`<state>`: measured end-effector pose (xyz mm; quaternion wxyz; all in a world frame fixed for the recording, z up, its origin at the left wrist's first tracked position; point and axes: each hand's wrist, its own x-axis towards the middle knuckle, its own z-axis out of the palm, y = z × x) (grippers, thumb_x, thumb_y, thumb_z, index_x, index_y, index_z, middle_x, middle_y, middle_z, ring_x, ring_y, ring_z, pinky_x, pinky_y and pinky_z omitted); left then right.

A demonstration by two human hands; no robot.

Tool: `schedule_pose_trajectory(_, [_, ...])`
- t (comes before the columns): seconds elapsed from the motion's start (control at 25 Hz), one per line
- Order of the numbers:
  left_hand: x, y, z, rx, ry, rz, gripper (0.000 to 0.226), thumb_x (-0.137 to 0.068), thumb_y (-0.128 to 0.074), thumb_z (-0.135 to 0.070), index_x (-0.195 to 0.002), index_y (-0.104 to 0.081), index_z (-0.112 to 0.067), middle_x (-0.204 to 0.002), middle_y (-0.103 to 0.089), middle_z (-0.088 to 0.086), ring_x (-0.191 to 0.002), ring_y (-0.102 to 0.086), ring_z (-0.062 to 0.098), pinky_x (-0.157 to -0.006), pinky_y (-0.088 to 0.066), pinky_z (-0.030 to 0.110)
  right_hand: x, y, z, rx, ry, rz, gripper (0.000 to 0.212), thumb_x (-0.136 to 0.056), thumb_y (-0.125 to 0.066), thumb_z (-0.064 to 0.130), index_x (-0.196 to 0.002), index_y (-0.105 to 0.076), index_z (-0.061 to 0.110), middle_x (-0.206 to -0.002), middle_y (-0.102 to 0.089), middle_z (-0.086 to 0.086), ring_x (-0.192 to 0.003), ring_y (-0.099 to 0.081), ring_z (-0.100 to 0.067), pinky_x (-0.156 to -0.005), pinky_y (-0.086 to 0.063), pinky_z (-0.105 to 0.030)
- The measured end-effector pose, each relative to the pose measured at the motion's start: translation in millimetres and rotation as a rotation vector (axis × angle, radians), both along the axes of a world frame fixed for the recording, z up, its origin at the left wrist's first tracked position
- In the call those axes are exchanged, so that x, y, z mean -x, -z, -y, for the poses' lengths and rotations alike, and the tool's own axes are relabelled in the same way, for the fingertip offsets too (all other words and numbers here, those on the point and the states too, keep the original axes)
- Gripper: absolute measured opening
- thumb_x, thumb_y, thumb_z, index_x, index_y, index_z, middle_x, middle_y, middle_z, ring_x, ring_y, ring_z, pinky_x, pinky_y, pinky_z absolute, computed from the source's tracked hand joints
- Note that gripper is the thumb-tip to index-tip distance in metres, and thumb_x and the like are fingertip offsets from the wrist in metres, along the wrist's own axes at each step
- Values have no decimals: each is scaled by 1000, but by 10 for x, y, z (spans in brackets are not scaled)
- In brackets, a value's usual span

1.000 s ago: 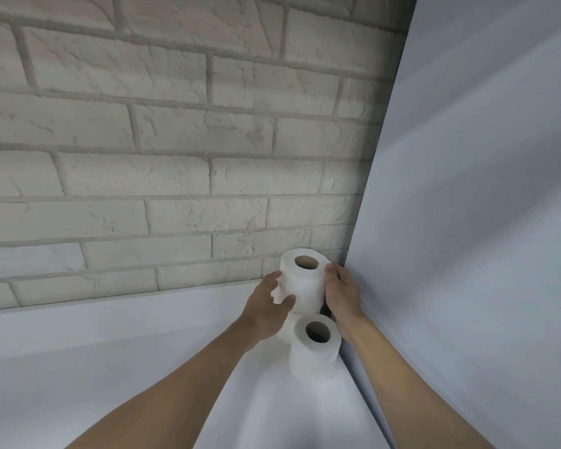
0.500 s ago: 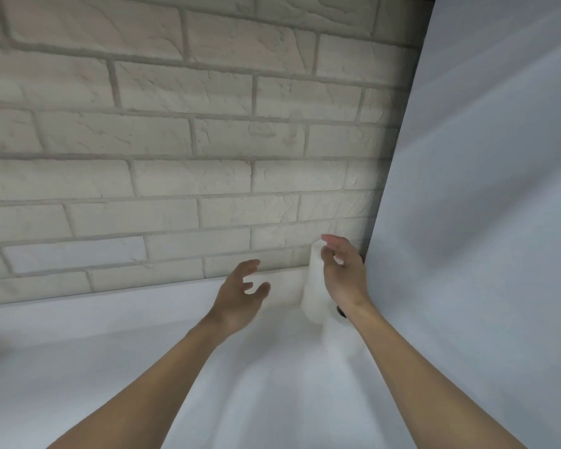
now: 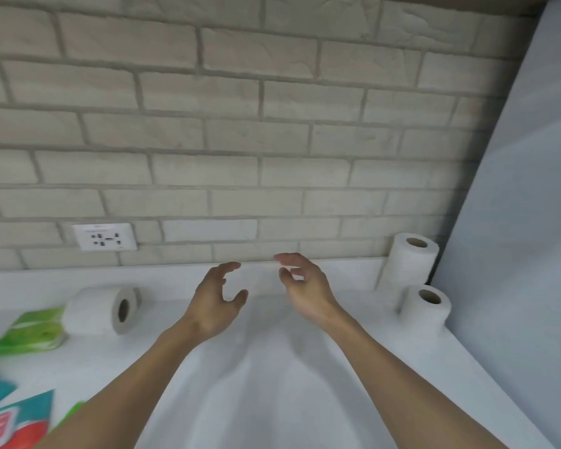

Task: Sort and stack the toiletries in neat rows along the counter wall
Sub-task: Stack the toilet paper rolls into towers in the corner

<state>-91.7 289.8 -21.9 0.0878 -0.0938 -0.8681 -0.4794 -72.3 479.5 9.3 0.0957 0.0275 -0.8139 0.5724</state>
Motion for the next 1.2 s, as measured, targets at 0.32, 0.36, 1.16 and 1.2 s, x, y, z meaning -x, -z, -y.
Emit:
schedule_pose_trajectory(0.32, [-244,129,1520,431,-91,-60,63,-84,-65,-30,-141,-38,-24,-142,-39,-5,-124,-44,20,-105,-38,31,-84,213,1308,-264,-289,78,37,-96,-53,28,-132,-51,37,-137,-48,10,-120,-48,-7,-92,-35,-15])
schedule_pose_trajectory(0.36, [-255,144,1694,521,-94,-49,66,-84,-63,-33,-143,-34,-24,-145,-37,-5,-125,-42,22,-105,-38,32,-67,238,1447,-315,-316,86,40,-96,-53,29,-134,-49,37,-138,-47,9,-123,-48,-9,-93,-35,-15])
schedule_pose_trajectory(1.16, [635,336,2615,1283,-7,172,96,-84,-61,-50,-152,-3,-16,-160,-5,2,-147,-3,32,-118,-16,47,739,846,2799,-335,-431,425,60,-91,-59,46,-142,-42,20,-141,-47,0,-127,-48,-18,-102,-39,-26])
schedule_pose_trajectory(1.2, [671,357,2630,1261,-2,164,95,-83,-62,-49,-152,-5,-16,-159,-9,1,-147,-7,31,-117,-18,46,770,877,2863,-303,-412,444,60,-90,-59,47,-141,-43,19,-138,-48,0,-125,-49,-18,-100,-41,-26])
